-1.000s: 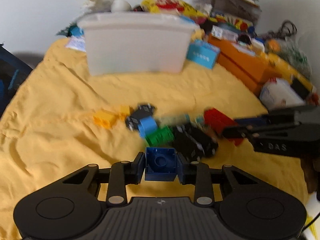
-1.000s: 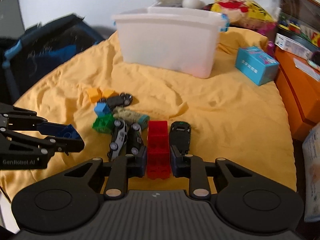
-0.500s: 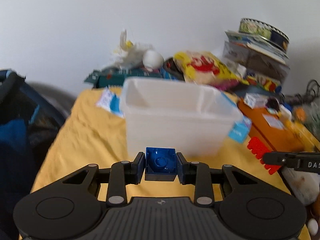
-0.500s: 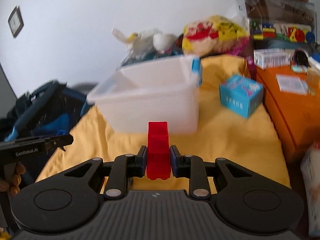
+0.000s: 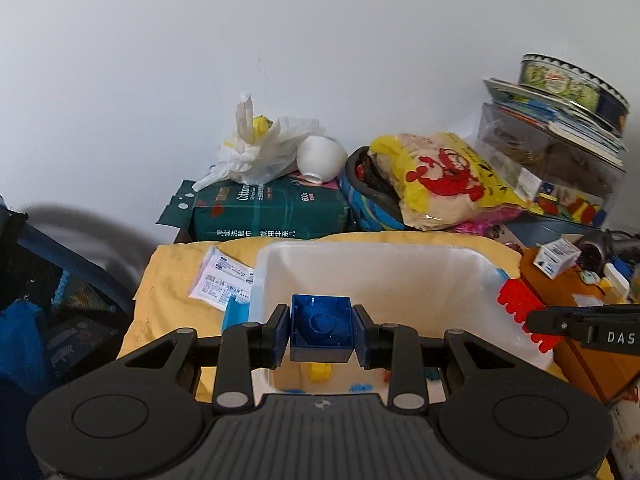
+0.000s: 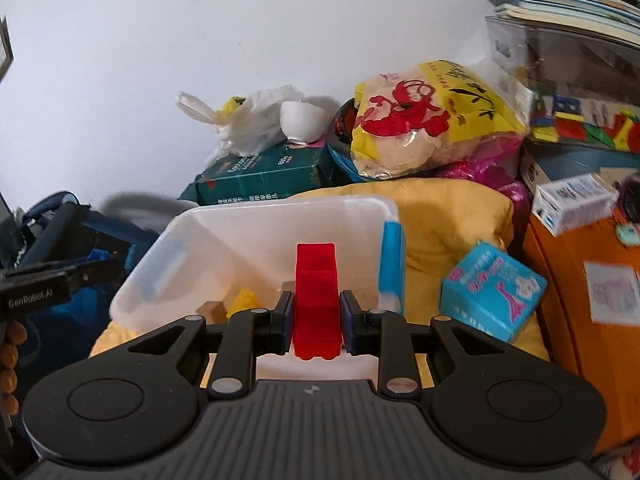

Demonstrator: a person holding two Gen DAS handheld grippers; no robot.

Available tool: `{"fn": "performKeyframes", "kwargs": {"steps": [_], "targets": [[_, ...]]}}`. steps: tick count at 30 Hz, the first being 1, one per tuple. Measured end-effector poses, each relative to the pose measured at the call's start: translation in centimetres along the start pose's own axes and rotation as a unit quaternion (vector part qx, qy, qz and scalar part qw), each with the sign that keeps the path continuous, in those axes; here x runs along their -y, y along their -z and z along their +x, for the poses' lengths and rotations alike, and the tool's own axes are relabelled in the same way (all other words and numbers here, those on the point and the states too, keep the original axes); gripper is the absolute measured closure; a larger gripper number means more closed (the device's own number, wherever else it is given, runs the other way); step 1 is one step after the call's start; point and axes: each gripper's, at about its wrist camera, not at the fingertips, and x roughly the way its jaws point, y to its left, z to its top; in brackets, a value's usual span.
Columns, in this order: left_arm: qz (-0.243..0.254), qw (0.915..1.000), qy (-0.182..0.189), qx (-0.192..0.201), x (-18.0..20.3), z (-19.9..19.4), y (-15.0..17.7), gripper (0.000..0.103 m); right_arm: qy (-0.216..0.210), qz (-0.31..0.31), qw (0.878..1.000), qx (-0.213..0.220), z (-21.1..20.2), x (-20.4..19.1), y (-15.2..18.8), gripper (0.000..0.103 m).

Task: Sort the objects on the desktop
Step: 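Carry the blue and red bricks over the bin and open both tools, then grasp a yellow brick with the left tool while the right tool grasps a black toy car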

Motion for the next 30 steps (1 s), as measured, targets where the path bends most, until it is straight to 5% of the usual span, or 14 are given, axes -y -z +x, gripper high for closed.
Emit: {"fn": "performKeyframes", "kwargs": {"steps": [4,6,13,19,25,30], "targets": [[0.017,0.9996,-0.004,-0.021,0.6,2.4,-1.0,0.057,0.015,-0.008,1.000,-0.011,1.9,-0.6,-1.2,0.070],[0.021,0.9994,-0.018,-0.021,0.8,2.7,-1.1,0.049,0.033,-0.024,0.999,-0.006,2.1,-1.1,-1.4,0.037],[0.027,0.9994,-0.021,-0.008,0.1,0.6,0.9,0.044,0.018,-0.035,0.999,0.020,-0.6,-0.9,0.3,0.037],[0.058,0.9983,0.000,0.000,0.1,-4.2,8.3,0.040,0.006,-0.065,0.997,0.031,-5.3,-1.1,6.4,0.037],[0.089,0.9942,0.014,-0.059,0.8,-6.1,17.1,0.040,0.020,-0.068,0.997,-0.035,-6.9,-0.6,14.8,0.037],[0.114,0.9896,0.006,-0.088,1.5,-5.2,20.8,0.040,0.029,-0.049,0.995,-0.087,-6.8,0.0,19.4,0.040]]}}
